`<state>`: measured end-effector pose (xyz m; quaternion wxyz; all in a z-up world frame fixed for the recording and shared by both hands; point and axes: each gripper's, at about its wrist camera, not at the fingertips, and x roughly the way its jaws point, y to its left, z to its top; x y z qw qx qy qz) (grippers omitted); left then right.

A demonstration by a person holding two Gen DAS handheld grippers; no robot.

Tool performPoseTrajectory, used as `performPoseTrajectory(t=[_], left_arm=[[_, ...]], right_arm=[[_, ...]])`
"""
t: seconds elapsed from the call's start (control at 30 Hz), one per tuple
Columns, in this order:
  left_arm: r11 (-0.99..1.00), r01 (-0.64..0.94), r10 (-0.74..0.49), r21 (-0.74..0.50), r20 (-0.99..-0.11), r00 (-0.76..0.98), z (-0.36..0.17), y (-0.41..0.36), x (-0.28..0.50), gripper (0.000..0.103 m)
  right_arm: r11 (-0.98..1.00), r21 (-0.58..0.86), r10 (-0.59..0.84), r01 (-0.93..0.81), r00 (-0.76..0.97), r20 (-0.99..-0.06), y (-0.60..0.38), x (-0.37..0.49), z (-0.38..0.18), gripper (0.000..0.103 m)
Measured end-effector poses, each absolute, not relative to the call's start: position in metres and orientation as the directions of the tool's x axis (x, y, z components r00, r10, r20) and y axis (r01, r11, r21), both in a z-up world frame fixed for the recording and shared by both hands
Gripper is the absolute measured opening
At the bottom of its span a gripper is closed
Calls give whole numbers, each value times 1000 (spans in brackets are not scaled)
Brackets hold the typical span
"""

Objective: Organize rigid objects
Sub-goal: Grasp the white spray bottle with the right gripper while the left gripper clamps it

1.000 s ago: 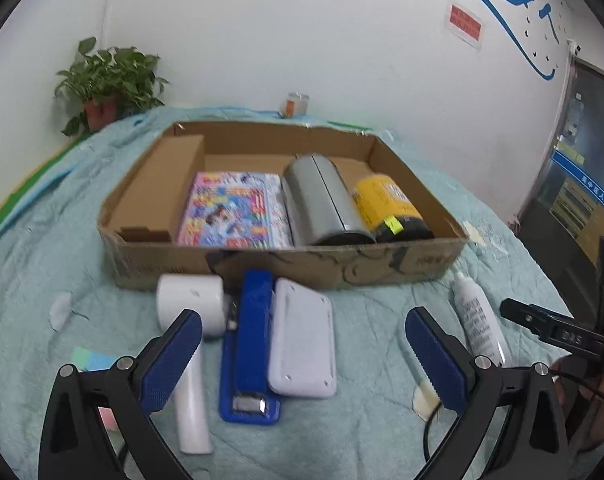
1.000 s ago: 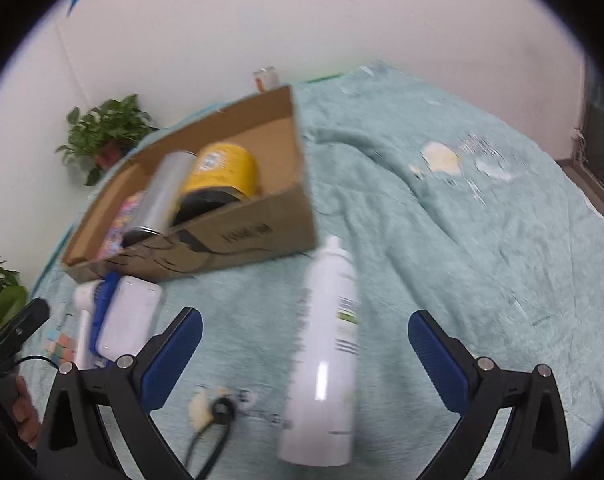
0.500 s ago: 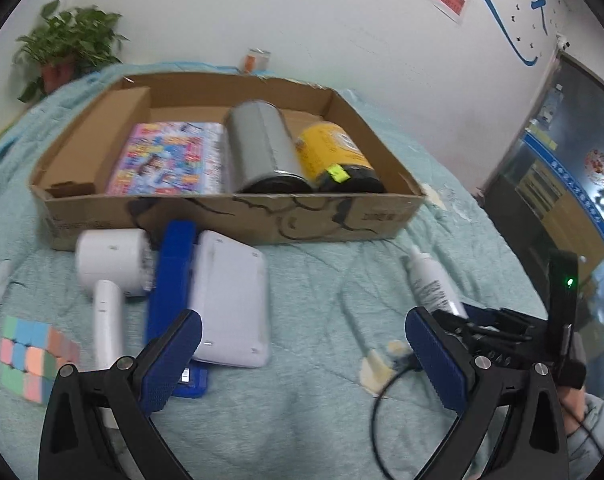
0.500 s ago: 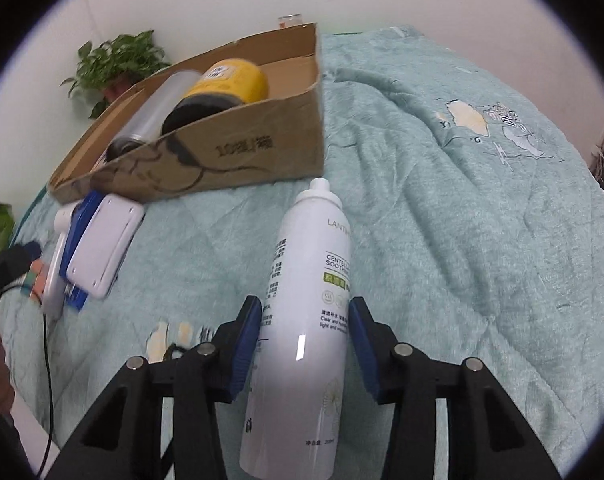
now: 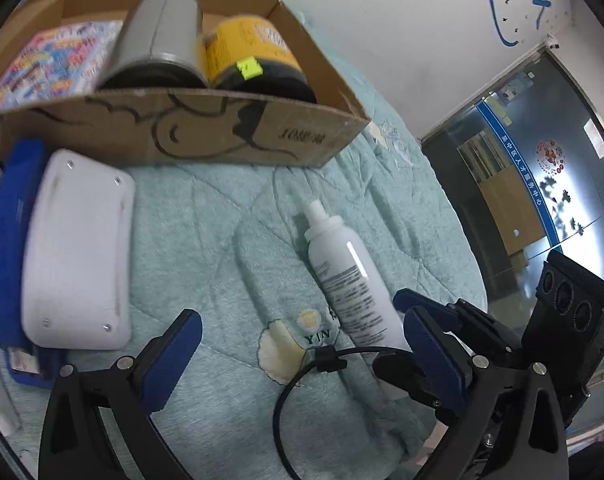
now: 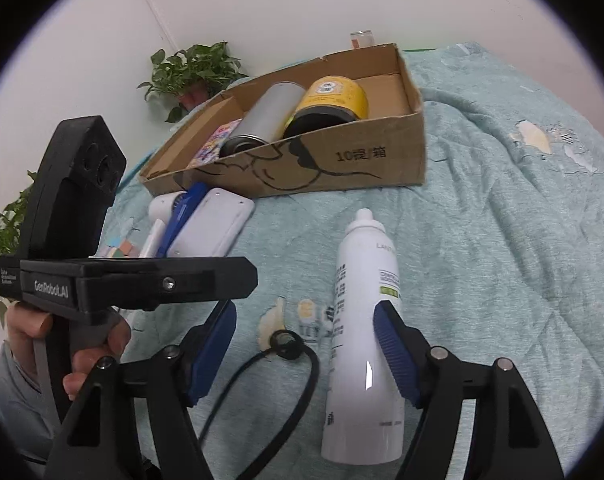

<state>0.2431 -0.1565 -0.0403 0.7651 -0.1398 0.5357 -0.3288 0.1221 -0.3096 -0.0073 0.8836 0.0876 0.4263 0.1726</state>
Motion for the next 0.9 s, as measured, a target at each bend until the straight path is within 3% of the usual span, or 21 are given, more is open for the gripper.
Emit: performPoseTrajectory(t=[0.3, 0.4, 0.6, 0.73, 0.9], left_arm=[[638, 365, -740, -678, -670, 47, -58, -205, 255, 89], [624, 352, -744, -698, -668, -7, -67, -229, 266, 77], [654, 335, -714, -678, -700, -22, -78, -255, 281, 72], [680, 340, -686, -649, -727, -16, -82, -255, 286, 53], [673, 328, -694, -663, -720, -31, -86, -254, 292, 52]], right_arm=[[917, 346, 396, -198, 538, -744, -324, 118, -17, 71], [914, 366, 398, -173, 552, -733, -338, 115, -14, 71], [898, 415, 419, -146, 573, -705, -369, 111, -6, 70], [897, 433, 409, -88, 538, -737, -383, 119, -21, 52], [877, 471, 456, -97, 481, -749, -374, 126, -30, 40]])
